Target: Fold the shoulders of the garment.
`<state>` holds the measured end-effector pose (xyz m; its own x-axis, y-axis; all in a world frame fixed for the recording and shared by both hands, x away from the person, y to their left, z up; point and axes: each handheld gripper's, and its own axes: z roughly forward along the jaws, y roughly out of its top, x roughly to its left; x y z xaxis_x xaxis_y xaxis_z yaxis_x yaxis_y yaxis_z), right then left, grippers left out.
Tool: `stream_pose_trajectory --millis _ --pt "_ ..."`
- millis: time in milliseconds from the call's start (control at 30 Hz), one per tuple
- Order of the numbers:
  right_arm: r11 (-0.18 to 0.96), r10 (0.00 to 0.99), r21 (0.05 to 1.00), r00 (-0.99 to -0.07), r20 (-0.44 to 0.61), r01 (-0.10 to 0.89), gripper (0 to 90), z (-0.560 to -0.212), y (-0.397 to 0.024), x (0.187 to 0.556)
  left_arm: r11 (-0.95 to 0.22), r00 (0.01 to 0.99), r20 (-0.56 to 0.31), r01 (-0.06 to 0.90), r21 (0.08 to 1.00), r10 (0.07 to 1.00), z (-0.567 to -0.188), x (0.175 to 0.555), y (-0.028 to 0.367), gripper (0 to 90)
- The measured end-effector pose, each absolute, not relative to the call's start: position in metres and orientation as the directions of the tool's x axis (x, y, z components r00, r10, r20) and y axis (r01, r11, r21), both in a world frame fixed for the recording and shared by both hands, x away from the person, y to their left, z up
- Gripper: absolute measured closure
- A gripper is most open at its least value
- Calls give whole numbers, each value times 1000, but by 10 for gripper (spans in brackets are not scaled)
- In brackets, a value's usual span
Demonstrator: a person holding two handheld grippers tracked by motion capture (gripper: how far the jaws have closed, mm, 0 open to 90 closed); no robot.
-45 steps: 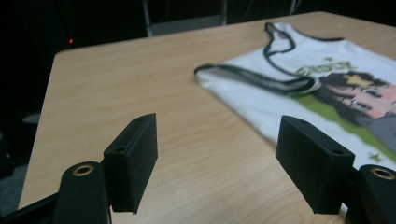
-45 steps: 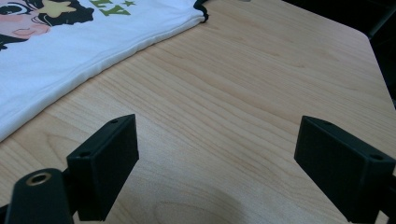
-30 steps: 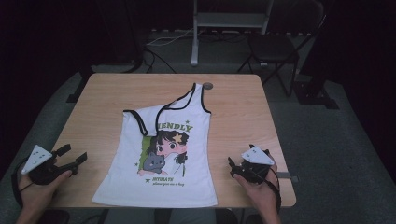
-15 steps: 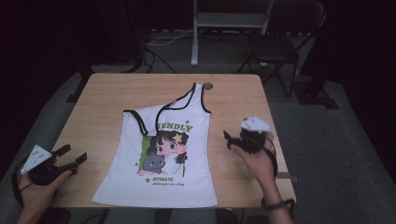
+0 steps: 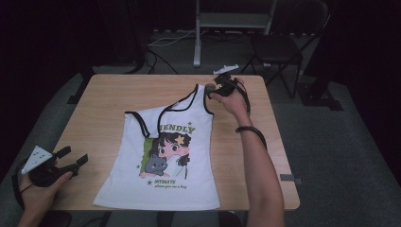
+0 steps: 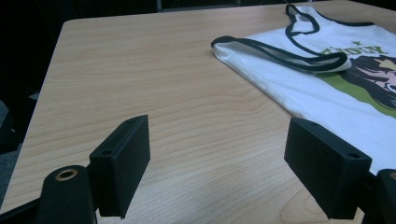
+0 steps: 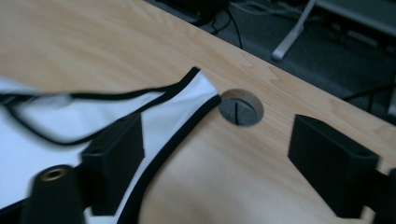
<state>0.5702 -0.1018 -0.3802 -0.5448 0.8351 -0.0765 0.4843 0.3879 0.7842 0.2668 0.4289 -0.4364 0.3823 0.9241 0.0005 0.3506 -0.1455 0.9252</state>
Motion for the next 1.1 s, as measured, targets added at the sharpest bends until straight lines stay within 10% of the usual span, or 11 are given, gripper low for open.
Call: stream_pose_trajectory --millis 467,1100 --pt "305 881 715 -471 38 629 458 -422 -80 630 -143 385 -2 347 927 923 -437 267 429 222" --pt "346 833 751 -553 30 562 780 -428 -67 632 -157 387 16 335 929 922 -437 265 428 222"
